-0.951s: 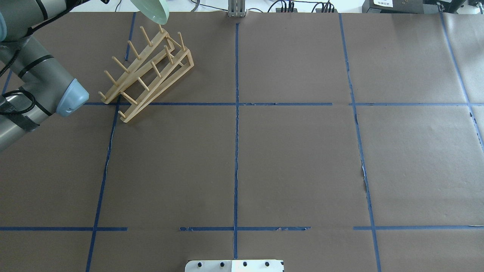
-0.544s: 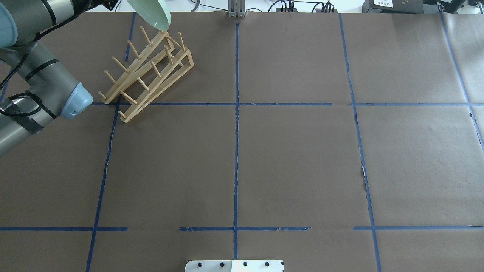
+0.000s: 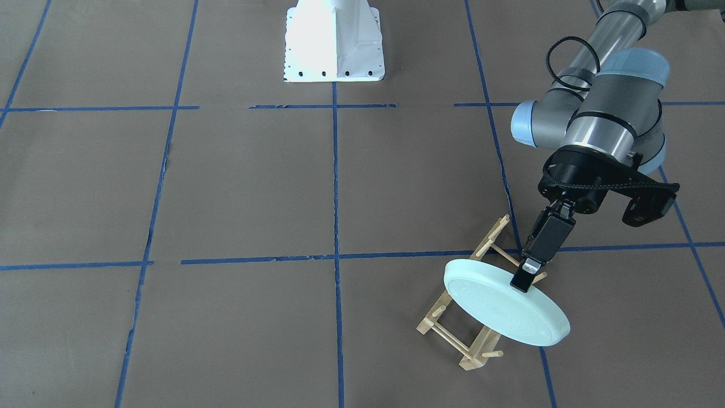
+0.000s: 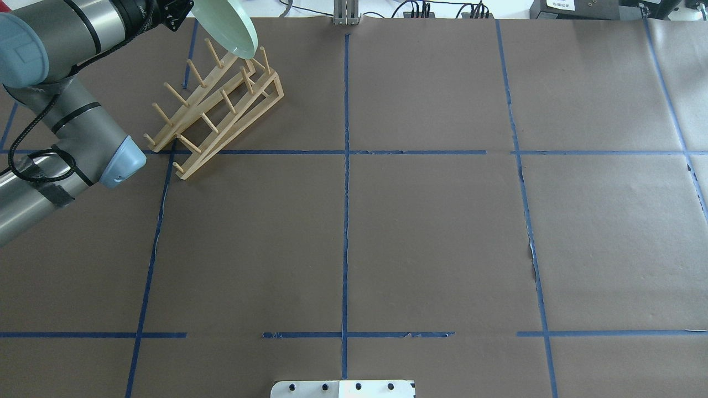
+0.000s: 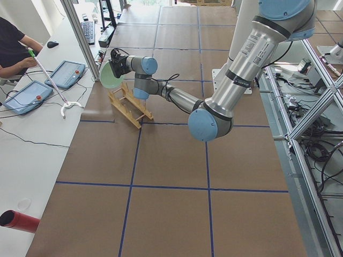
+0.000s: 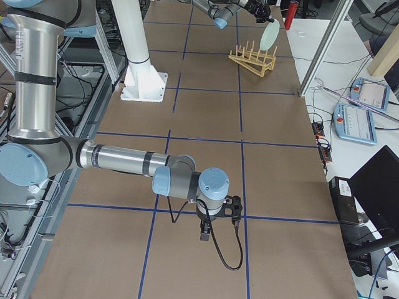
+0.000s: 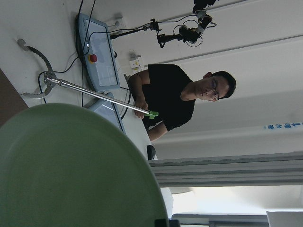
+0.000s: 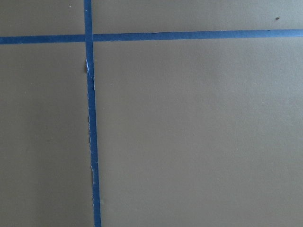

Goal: Place plate on rack
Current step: 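Tilt the plate upright and lower it into the rack slots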

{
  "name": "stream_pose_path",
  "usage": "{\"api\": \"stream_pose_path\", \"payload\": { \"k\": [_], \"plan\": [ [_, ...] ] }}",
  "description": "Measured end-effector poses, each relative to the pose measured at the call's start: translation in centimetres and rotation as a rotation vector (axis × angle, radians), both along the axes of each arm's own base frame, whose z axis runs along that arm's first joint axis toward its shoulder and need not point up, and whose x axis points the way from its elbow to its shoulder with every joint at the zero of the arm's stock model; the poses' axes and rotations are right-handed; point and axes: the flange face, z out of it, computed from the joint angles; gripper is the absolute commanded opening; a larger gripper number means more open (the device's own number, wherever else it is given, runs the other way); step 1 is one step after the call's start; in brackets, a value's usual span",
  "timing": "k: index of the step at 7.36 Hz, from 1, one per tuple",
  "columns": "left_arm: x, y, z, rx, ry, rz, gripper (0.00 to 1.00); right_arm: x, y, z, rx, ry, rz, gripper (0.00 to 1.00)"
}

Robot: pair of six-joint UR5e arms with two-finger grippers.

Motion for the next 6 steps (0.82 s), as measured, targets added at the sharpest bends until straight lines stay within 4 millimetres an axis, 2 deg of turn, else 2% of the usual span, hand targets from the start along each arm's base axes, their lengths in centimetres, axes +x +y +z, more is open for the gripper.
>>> {"api": "stream_pose_path", "payload": {
  "k": [6],
  "plan": [
    [2.6, -0.1, 2.2, -0.017, -0.04, 0.023, 0.0, 0.0, 0.0, 0.0, 0.0, 0.0, 0.0, 1.0]
  ]
}}
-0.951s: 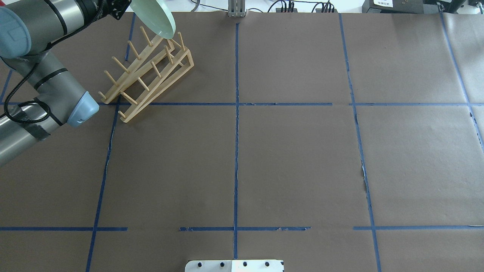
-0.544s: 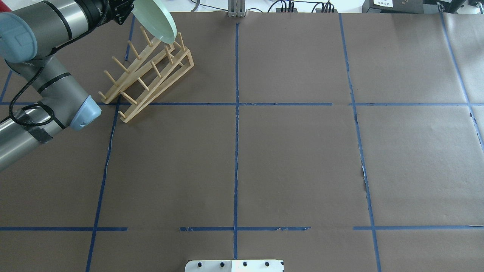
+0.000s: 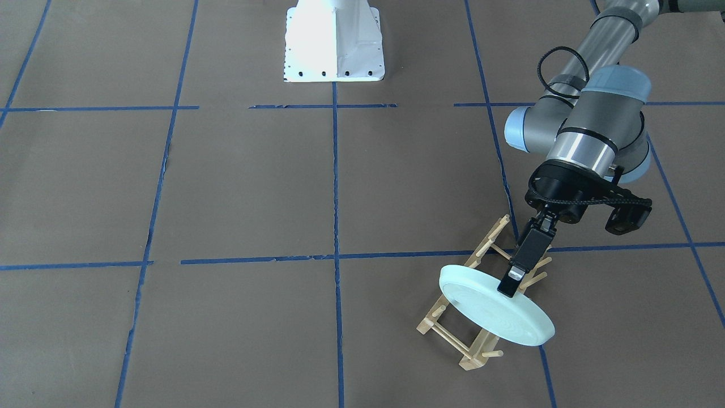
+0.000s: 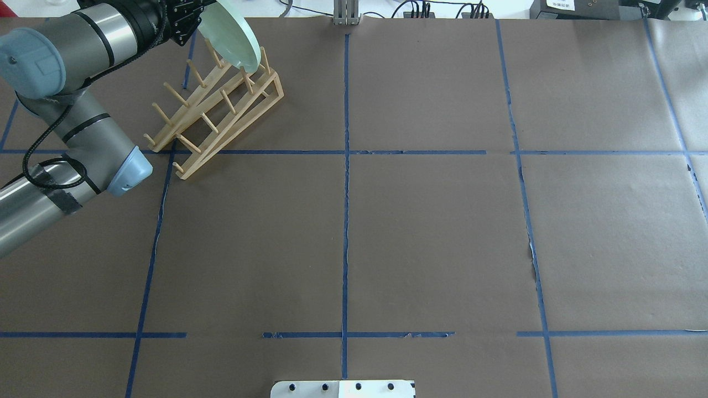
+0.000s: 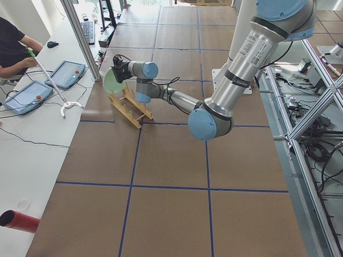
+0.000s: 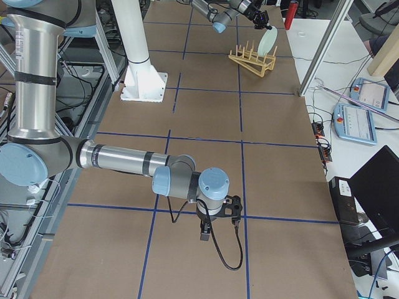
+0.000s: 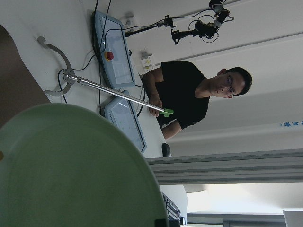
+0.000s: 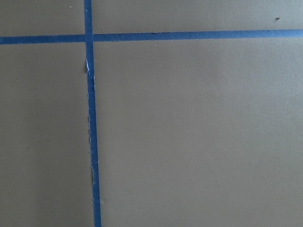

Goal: Place plate on rack
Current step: 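Tilt the plate upright and lower it into the rack slots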

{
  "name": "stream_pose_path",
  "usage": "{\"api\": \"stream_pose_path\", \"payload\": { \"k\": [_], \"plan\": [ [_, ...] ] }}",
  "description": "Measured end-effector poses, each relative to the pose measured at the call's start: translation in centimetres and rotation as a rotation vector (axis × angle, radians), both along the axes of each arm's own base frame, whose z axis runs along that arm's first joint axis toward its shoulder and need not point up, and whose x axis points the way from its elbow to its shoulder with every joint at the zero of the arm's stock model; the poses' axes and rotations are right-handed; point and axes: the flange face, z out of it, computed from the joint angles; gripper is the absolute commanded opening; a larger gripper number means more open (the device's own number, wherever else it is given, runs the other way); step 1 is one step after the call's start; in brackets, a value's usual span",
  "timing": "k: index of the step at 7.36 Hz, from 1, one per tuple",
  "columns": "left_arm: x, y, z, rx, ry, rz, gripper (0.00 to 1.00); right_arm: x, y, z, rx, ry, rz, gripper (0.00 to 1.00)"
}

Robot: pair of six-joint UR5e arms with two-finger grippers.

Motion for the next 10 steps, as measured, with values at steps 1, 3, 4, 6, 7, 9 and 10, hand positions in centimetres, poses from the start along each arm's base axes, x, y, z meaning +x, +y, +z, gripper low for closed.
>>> {"api": "stream_pose_path", "payload": {
  "k": [1, 3, 4, 6, 7, 9, 10],
  "plan": [
    [0.3, -0.2, 0.4, -0.005, -0.006, 0.001, 0.0, 0.0, 0.0, 0.0, 0.0, 0.0, 0.0, 1.0],
    [0.8, -0.5, 0.9, -0.011, -0.02, 0.003, 0.0, 0.0, 0.0, 0.0, 0.0, 0.0, 0.0, 1.0],
    [1.0, -0.6, 1.0, -0.007, -0.031, 0.004, 0.0, 0.0, 0.0, 0.0, 0.0, 0.0, 0.0, 1.0],
    [1.6, -0.5, 1.2, -0.004, -0.042, 0.01, 0.0, 0.0, 0.0, 0.0, 0.0, 0.0, 0.0, 1.0],
    [1.8, -0.4, 1.3, -0.004, -0.043, 0.013, 0.0, 0.0, 0.0, 0.0, 0.0, 0.0, 0.0, 1.0],
    [2.2, -0.2, 1.3, -0.004, -0.045, 0.018, 0.87, 0.0, 0.0, 0.0, 0.0, 0.0, 0.0, 1.0],
    [2.2, -0.2, 1.3, 0.006, -0.058, 0.017, 1.0, 0.0, 0.0, 0.0, 0.0, 0.0, 0.0, 1.0]
  ]
}}
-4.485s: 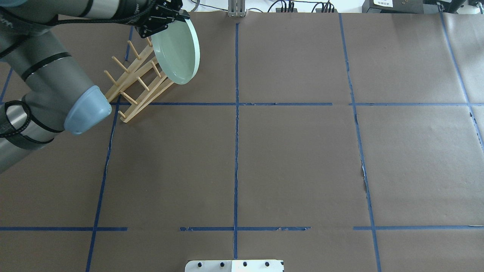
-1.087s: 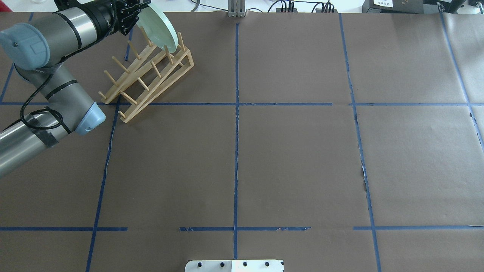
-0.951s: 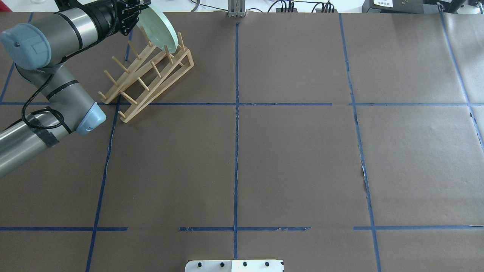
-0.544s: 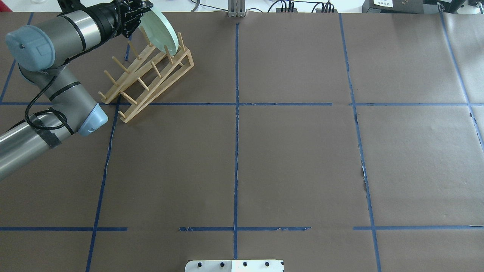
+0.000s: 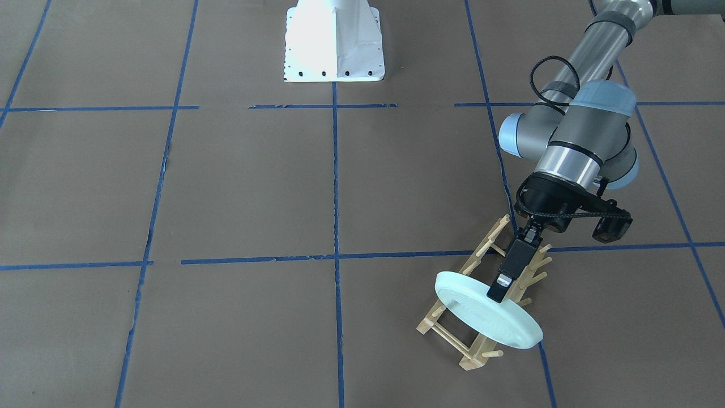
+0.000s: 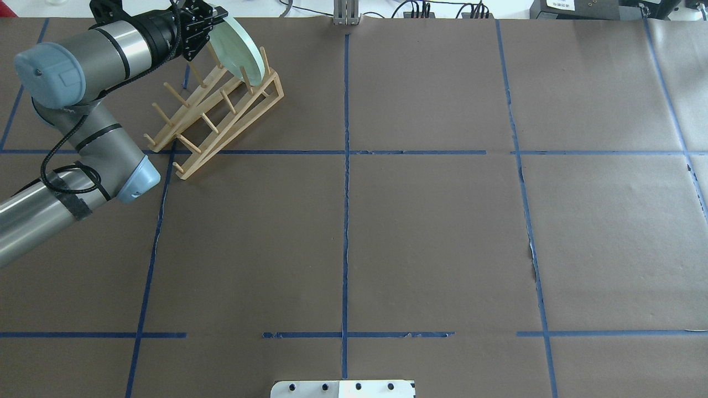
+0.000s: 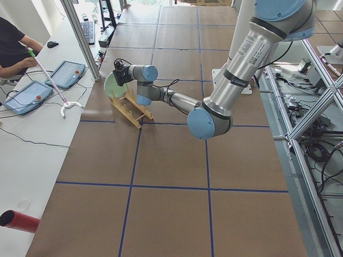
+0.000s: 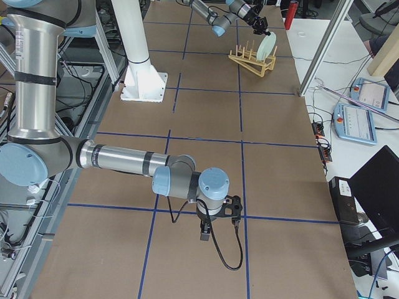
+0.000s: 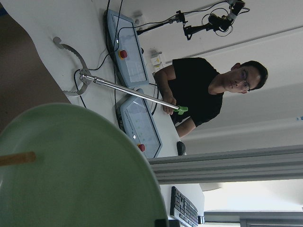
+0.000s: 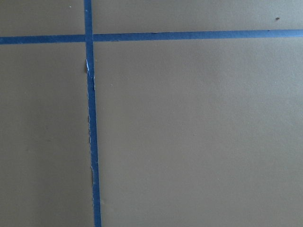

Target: Place plate on rack

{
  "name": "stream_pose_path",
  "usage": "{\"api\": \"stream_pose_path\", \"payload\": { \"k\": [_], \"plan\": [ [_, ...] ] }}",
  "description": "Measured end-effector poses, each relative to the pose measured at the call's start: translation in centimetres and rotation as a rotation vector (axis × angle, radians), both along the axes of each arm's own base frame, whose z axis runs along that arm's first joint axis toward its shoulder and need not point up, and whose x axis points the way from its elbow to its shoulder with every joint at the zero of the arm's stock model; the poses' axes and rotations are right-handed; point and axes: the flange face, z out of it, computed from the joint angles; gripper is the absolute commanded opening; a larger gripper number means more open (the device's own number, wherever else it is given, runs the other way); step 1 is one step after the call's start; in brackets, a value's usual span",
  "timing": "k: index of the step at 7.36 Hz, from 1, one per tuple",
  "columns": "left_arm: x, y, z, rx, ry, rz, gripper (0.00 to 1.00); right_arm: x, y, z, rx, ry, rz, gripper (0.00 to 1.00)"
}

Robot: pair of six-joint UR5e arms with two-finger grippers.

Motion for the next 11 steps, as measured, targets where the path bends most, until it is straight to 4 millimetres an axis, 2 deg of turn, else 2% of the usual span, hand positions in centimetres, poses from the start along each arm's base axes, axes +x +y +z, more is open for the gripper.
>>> {"api": "stream_pose_path", "payload": {
  "k": [2, 3, 4, 5, 6, 7, 9, 11],
  "plan": [
    [-0.2, 0.0, -0.2, 0.049, -0.062, 0.002, 1.0, 0.0, 0.0, 0.0, 0.0, 0.0, 0.0, 1.0],
    [-1.0, -0.4, -0.5, 0.067, -0.116, 0.033, 1.0, 0.0, 0.0, 0.0, 0.0, 0.0, 0.0, 1.0],
    [-2.8, -0.9, -1.1, 0.071, -0.2, 0.103, 1.0, 0.0, 0.0, 0.0, 0.0, 0.0, 0.0, 1.0],
    [-5.5, -1.0, -1.3, 0.075, -0.306, 0.193, 1.0, 0.0, 0.0, 0.0, 0.0, 0.0, 0.0, 1.0],
    [-8.9, -0.8, 0.3, 0.085, -0.441, 0.296, 1.0, 0.0, 0.0, 0.0, 0.0, 0.0, 0.0, 1.0],
    [-12.4, 0.1, 3.2, 0.103, -0.591, 0.398, 1.0, 0.0, 0.0, 0.0, 0.0, 0.0, 0.0, 1.0],
    [-18.9, 3.2, 10.5, 0.145, -0.87, 0.545, 1.0, 0.0, 0.0, 0.0, 0.0, 0.0, 0.0, 1.0],
    [-25.7, 5.0, 17.0, 0.204, -1.119, 0.713, 1.0, 0.0, 0.0, 0.0, 0.0, 0.0, 0.0, 1.0]
  ]
}}
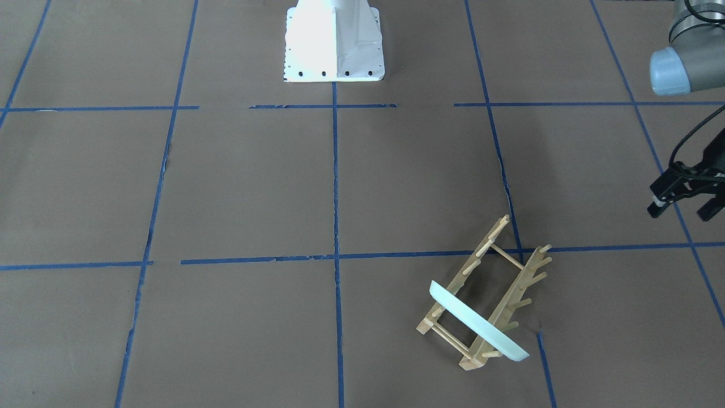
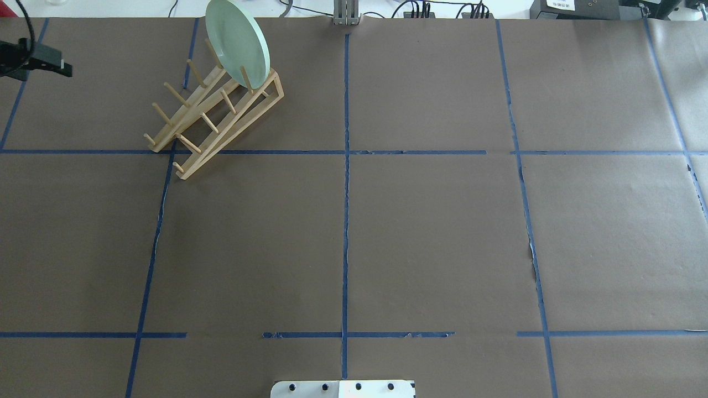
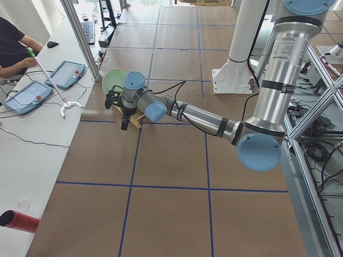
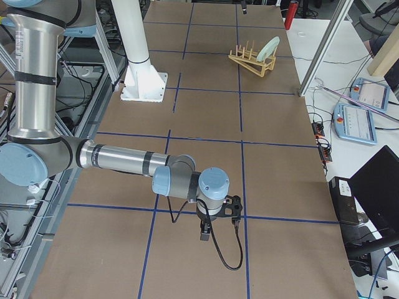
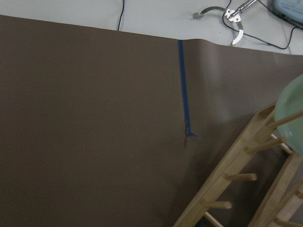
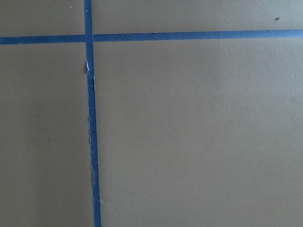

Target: Place plate on rack

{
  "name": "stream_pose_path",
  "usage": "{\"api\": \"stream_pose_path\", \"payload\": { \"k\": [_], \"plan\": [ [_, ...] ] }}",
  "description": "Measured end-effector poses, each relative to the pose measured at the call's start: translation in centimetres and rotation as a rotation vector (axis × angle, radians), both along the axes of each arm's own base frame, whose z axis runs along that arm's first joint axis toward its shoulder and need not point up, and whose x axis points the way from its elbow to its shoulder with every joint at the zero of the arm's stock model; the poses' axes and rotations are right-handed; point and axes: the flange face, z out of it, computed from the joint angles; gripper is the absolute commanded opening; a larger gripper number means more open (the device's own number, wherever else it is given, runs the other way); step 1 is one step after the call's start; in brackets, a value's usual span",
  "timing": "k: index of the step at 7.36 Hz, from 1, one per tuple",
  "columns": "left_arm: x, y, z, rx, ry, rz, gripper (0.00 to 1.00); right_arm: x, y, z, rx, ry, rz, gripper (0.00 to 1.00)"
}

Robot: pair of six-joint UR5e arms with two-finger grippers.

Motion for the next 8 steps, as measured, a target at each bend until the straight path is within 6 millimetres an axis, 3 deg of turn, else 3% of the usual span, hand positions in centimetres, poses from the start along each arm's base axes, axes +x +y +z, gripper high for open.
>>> {"api": "stream_pose_path", "payload": {
  "k": [2, 3, 5, 8],
  "plan": [
    [-8.9, 3.0, 5.9, 0.005, -0.144, 0.137, 1.0, 0.0, 0.0, 0.0, 0.0, 0.0, 0.0, 1.0],
    [-11.8, 5.3, 9.3, -0.032, -0.144, 0.17, 1.0, 0.0, 0.0, 0.0, 0.0, 0.0, 0.0, 1.0],
    [-13.8, 10.4, 13.9, -0.118, -0.053, 0.185, 1.0, 0.0, 0.0, 0.0, 0.0, 0.0, 0.0, 1.0],
    [-13.9, 13.5, 16.9, -0.183, -0.015, 0.187, 1.0, 0.0, 0.0, 0.0, 0.0, 0.0, 0.0, 1.0]
  ]
}}
